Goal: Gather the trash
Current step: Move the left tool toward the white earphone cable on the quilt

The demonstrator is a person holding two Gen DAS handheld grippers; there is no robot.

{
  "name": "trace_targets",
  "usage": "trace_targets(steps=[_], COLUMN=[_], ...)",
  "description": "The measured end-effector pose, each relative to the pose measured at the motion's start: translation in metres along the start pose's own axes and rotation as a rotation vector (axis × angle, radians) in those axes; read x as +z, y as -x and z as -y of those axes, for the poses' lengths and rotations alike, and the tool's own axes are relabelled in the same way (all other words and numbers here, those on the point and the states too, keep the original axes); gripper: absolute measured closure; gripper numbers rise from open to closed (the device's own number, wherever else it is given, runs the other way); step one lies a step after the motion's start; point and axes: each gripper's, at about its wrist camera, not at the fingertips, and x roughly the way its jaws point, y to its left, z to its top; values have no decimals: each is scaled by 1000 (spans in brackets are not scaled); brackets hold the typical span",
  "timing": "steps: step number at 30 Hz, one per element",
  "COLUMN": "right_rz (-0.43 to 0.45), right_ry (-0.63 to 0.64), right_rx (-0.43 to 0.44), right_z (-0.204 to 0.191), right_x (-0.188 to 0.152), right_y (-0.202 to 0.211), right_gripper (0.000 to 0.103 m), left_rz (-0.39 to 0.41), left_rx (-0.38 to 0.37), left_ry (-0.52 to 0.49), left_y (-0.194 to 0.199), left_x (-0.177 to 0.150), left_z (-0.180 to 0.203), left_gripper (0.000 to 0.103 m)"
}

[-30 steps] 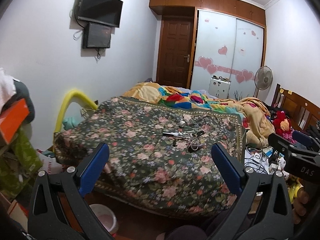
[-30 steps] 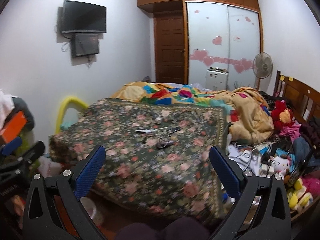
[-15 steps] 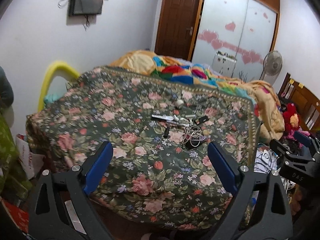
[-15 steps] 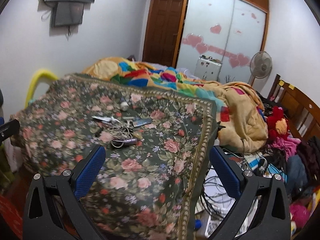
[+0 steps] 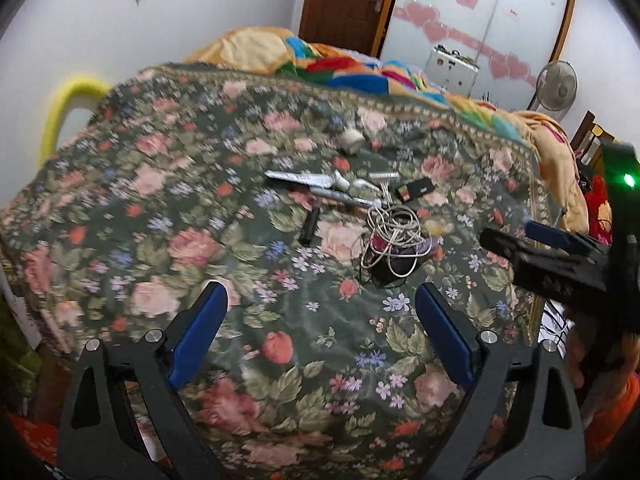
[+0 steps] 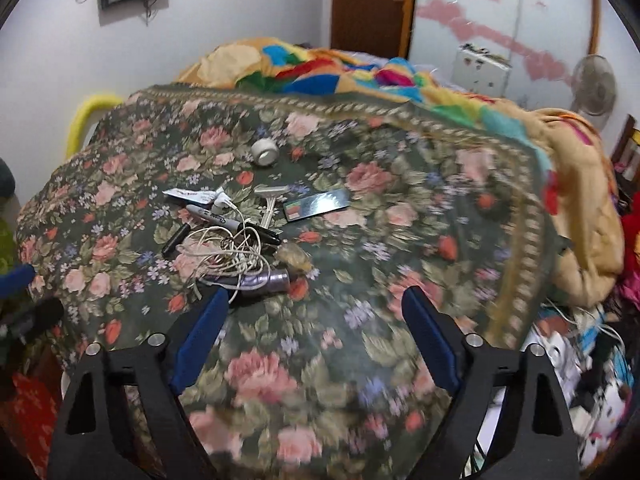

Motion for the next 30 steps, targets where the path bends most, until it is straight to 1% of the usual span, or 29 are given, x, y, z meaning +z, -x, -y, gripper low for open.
trace_targets(steps=[1,2,4,5,7,8,9,11,12,13,14,15,16,17,19,22,25,26,30], right_rz=[-12,-32,-72,-92,-114,-130,-143,-172,-183,-191,-198,-201,-212,-215,-208,-188,-167,-137,-131], right_ry=[-5,-13,-33,-58,-79,-93,-104,-129,-139,-149,-155,-155,-147,-146,-149,-130,-116,-117,-100], right_rx=[18,43,90,109,129,133,149,197,211,229,238,240,243,241,232,195,175,152,146], right_z=[2,5,9,13,18,20,22,26,27,28,28,29,27,29,32,37,42,44,47], right_x=[3,7,13,16,19,20,21,20,20,19,18,17,15,15,13,10,4,2,-4], right_y=[-10,-21,-40,-52,-66,-75,-81,-90,-94,-97,-98,-100,-100,-101,-100,-94,-83,-78,-65], right_gripper=[25,30,35,41,44,48,53,58,64,67,77,94,98,98,98,99,99,99,99], left_rz=[-4,-6,-11,-16,-24,-28,-30,-32,-33,-35,-38,-45,-53,-64,-83,-100,-86,-83,-90], left_rx=[-5,-8,-5,-6,-10,-12,-13,1,9,13,13,19,26,30,14,-68,-87,-89,-119], left_ry=[-1,-2,-4,-4,-6,-13,-26,-45,-48,-52,-55,-57,-57,-55,-42,-19,-39,-45,-29], left_y=[-6,-13,-23,-28,-36,-40,-44,-51,-55,-59,-61,-65,-68,-72,-77,-77,-73,-74,-90], left_x=[0,0,0,1,2,3,3,5,6,6,7,7,8,9,11,14,19,22,38], left_z=[2,3,4,4,6,8,10,11,10,9,8,6,4,2,0,4,20,25,38], left_gripper=[8,9,10,10,12,13,13,16,16,18,20,22,26,31,36,36,36,36,36])
